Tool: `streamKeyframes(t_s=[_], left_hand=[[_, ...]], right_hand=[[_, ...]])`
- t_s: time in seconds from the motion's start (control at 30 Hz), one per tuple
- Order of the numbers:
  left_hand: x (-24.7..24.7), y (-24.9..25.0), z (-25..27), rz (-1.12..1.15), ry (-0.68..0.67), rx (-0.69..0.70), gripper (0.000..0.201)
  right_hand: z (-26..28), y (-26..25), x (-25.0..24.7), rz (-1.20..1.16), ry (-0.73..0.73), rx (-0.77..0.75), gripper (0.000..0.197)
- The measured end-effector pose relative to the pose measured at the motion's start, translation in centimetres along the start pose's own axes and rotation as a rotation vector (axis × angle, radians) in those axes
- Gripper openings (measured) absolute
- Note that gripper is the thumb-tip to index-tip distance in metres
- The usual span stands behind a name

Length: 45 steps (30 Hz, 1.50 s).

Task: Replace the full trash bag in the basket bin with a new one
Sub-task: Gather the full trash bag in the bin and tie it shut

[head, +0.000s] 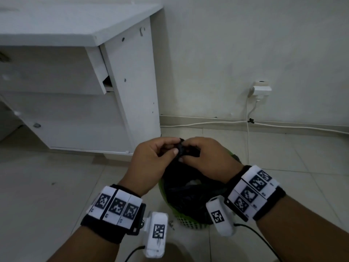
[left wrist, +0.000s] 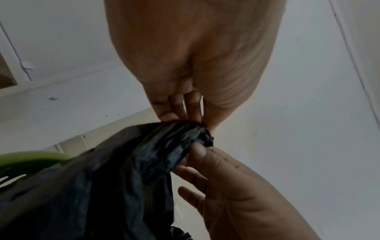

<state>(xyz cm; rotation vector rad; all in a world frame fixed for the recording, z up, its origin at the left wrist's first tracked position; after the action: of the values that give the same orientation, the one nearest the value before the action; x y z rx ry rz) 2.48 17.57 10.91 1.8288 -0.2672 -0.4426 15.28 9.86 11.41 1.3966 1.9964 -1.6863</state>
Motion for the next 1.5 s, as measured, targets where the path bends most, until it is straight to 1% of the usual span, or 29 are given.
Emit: streamKeyframes(t_s=[0.03, 0.07, 0.13, 0.23, 0.3, 0.37, 0.47, 0.5, 0.57, 0.6, 0.63, 0.7, 0.73, 0.77, 0.8, 0.87, 0.93, 0.97, 1.0, 1.03, 1.1, 1.13, 1.2, 1.27, 1.33, 1.4, 1.47, 1.5], left_hand=[[-0.3, -0.3, 0.1, 0.018, 0.0, -0.021, 0.031], [-0.5, -0.4, 0.2, 0.029, 0.007, -0.041, 0.031], [-1.0, -0.7, 0.3, -0.012, 0.044, -0.033, 0.029], [-1.6, -0.2, 0.3, -0.232, 0.119, 0.076, 0.024], [-1.6, 0.7, 0.4, -0.317, 0.141, 0.136, 0.024], [-1.5, 1.0, 0.5, -0.28, 0.145, 0.119, 0.023], [-1.8, 1.4, 0.4, -0.109, 0.159, 0.049, 0.027], [-1.9, 1.5, 0.3, -0.08, 0.169, 0.047, 0.028], [-1.9, 1.8, 0.3, -0.055, 0.163, 0.042, 0.029], [-1.6, 1.9, 0.3, -0.035, 0.14, 0.032, 0.028], [-1.3, 1.9, 0.4, 0.003, 0.107, 0.013, 0.029], [-0.7, 1.8, 0.5, 0.123, 0.037, -0.049, 0.03], [-0.6, 1.8, 0.6, 0.184, 0.012, -0.084, 0.03], [-0.5, 1.8, 0.6, 0.236, 0.003, -0.11, 0.029], [-0.6, 1.9, 0.5, 0.27, 0.012, -0.123, 0.027], [-1.0, 2.2, 0.1, 0.282, 0.071, -0.109, 0.023], [-1.3, 2.4, -0.2, 0.264, 0.137, -0.084, 0.021], [-1.5, 2.5, -0.5, 0.259, 0.171, -0.074, 0.021], [-1.7, 2.6, -0.7, 0.258, 0.207, -0.066, 0.021], [-1.9, 2.8, -1.0, 0.259, 0.239, -0.064, 0.021], [-2.1, 2.9, -1.6, 0.269, 0.276, -0.067, 0.02], [-2.0, 3.1, -1.8, 0.279, 0.277, -0.069, 0.02], [-1.8, 3.2, -2.0, 0.303, 0.279, -0.07, 0.018], [-1.8, 2.8, -2.0, 0.376, 0.301, -0.103, 0.017], [-1.8, 1.9, -2.0, 0.484, 0.327, -0.184, 0.014], [-1.7, 1.1, -2.2, 0.504, 0.338, -0.213, 0.012], [-1.5, 0.6, -2.3, 0.44, 0.314, -0.163, 0.016], [-1.4, 0.4, -2.4, 0.339, 0.284, -0.11, 0.02]], right_hand=[[0.0, 0.2, 0.1, 0.005, 0.03, -0.001, 0.022], [0.0, 0.5, 0.1, 0.011, 0.066, -0.005, 0.017], [0.0, 0.5, -0.3, 0.034, 0.158, -0.007, 0.014], [0.1, 0.2, -1.2, 0.07, 0.323, -0.014, 0.01], [0.3, -0.6, -1.5, 0.093, 0.385, -0.048, 0.01], [0.4, -1.3, -0.8, 0.039, 0.35, -0.079, 0.02], [0.9, -1.5, 1.0, -0.085, 0.17, -0.043, 0.053], [1.0, -1.6, 1.3, -0.092, 0.144, -0.057, 0.062], [0.8, -2.2, 1.5, -0.058, 0.174, -0.142, 0.069], [0.7, -2.5, 1.6, -0.042, 0.19, -0.173, 0.067], [0.5, -2.6, 1.7, -0.034, 0.202, -0.193, 0.06], [0.4, -2.8, 1.9, -0.024, 0.222, -0.239, 0.035], [0.5, -2.8, 2.0, -0.013, 0.229, -0.259, 0.026], [0.6, -2.6, 2.1, -0.003, 0.228, -0.265, 0.021], [0.6, -2.4, 2.1, -0.004, 0.223, -0.259, 0.022], [0.5, -2.0, 2.1, -0.062, 0.203, -0.24, 0.035], [0.4, -2.4, 2.3, -0.23, 0.149, -0.211, 0.052], [0.4, -2.4, 2.5, -0.317, 0.118, -0.169, 0.058], [0.5, -2.4, 2.6, -0.38, 0.097, -0.108, 0.061], [0.5, -2.3, 2.8, -0.421, 0.085, -0.046, 0.059], [0.5, -2.4, 3.1, -0.438, 0.092, 0.039, 0.049], [0.5, -2.6, 3.0, -0.417, 0.114, 0.046, 0.042], [0.2, -2.9, 2.7, -0.346, 0.173, 0.0, 0.028], [0.0, -2.8, 2.5, -0.273, 0.188, -0.035, 0.022], [0.0, -2.3, 2.4, -0.144, 0.152, -0.071, 0.022], [0.0, -1.6, 2.4, 0.058, 0.083, -0.129, 0.025], [0.2, -1.1, 2.0, 0.241, 0.045, -0.19, 0.028], [0.2, -0.8, 1.9, 0.303, 0.032, -0.211, 0.031]])
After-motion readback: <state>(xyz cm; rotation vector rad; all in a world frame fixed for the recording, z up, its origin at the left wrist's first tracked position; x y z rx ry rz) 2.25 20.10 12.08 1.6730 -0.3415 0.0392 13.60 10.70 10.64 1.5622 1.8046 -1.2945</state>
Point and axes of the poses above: each hand's wrist, its own z-axis away from the middle knuckle, its own x-axis out of the palm, y = z × x, the point moved 8 cm from there along -z, towards the middle knuckle, and after that the axes turned 14 degrees about y, right-handed, at the moved point
